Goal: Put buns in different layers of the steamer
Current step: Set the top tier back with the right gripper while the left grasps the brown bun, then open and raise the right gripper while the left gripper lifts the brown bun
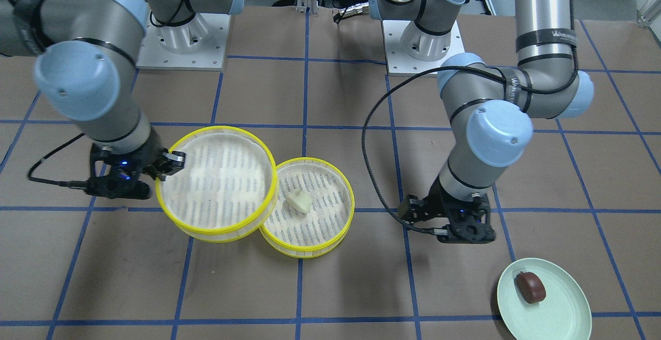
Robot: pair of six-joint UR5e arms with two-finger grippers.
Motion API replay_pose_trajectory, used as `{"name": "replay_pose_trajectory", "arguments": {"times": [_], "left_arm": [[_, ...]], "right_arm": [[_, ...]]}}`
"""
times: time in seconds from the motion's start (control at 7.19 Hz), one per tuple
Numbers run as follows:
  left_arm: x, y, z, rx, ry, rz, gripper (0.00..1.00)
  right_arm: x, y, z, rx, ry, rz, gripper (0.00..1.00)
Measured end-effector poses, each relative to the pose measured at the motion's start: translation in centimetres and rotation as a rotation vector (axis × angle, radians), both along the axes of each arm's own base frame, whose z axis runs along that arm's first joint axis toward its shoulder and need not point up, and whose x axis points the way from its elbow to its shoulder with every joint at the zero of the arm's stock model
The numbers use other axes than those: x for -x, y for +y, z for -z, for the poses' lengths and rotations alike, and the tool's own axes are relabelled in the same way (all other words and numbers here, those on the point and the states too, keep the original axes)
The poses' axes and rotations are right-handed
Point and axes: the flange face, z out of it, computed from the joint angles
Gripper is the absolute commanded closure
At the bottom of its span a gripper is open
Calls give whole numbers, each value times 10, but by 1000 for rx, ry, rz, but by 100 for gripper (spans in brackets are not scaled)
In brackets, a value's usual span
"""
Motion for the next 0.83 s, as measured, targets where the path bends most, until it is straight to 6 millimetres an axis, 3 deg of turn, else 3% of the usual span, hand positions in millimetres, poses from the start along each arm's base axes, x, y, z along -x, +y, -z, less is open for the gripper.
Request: {"name": "replay_pose_trajectory", "arguments": {"times": [0.28, 0.42, 0.83], "left_arm": [[-101, -15, -3, 56, -19, -144, 0], [-124, -24, 4, 106, -29, -185, 0], [-149, -56, 43, 181, -23, -247, 2]], "right_arm": [[-68, 20, 10, 0, -24, 45, 100], [-87, 23, 19, 7, -23, 62, 100], [-109, 13, 41, 49, -12, 80, 100]]}}
